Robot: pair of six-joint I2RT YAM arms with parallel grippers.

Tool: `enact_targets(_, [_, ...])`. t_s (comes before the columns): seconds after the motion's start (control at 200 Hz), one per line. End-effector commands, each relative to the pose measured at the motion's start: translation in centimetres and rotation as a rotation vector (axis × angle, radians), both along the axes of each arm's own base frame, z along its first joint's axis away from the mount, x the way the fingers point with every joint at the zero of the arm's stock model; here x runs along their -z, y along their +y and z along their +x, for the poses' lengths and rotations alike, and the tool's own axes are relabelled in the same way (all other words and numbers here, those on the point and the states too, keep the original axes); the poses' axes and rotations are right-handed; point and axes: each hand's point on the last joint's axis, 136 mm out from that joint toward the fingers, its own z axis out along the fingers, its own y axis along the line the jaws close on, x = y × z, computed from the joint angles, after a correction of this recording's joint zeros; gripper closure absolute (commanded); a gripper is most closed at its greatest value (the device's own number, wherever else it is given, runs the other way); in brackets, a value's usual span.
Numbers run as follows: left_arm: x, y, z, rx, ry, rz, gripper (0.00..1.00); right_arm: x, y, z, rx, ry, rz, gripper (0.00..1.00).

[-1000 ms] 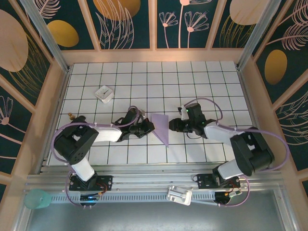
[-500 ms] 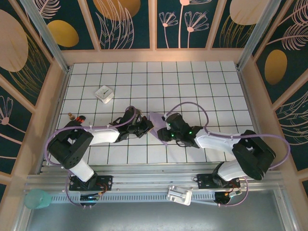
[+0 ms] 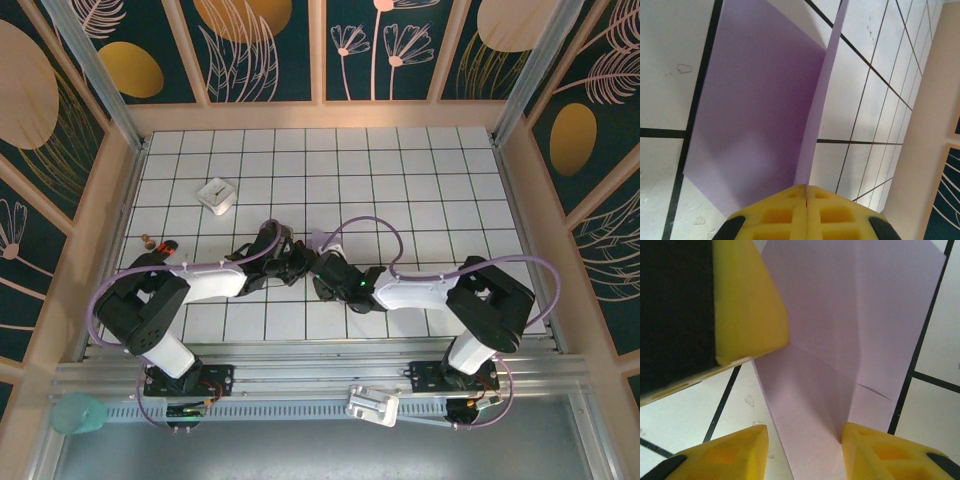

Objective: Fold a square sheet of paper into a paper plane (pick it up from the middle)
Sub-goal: Fourth fold the wing at the center of the table.

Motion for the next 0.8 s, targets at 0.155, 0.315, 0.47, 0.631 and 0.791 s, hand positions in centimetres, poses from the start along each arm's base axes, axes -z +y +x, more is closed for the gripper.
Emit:
enact_targets(0.155, [0.8,0.9,-1.0,-0.071,0.12,-0.009,1.0,0.1,-1.2,0.8,0.094,-0.074,-0.116,0.58])
enact_targets(0.315, [1.2,1.1,-1.2,-0.073,0.127,-0.001,1.0,0.3,-1.3,0.9,0.115,-0.08,-0.124,0.6])
enact_targets(0.47, [1.5,1.1,-1.3,-0.069,0.133,-0.001,1.0,0.0,-0.9,1.0,0.116,-0.087,-0.121,0.63])
enact_targets(0.631, [1.5,1.1,-1.3,-0.067,0.131,-0.003,1.0,0.0,-0.8,1.1,0.112,-0.091,-0.126,0.64])
enact_targets(0.791, [1.6,1.1,-1.4,-0.063,0.134,-0.004,1.0,0.1,-0.7,1.2,0.107,-0.092,-0.132,0.67])
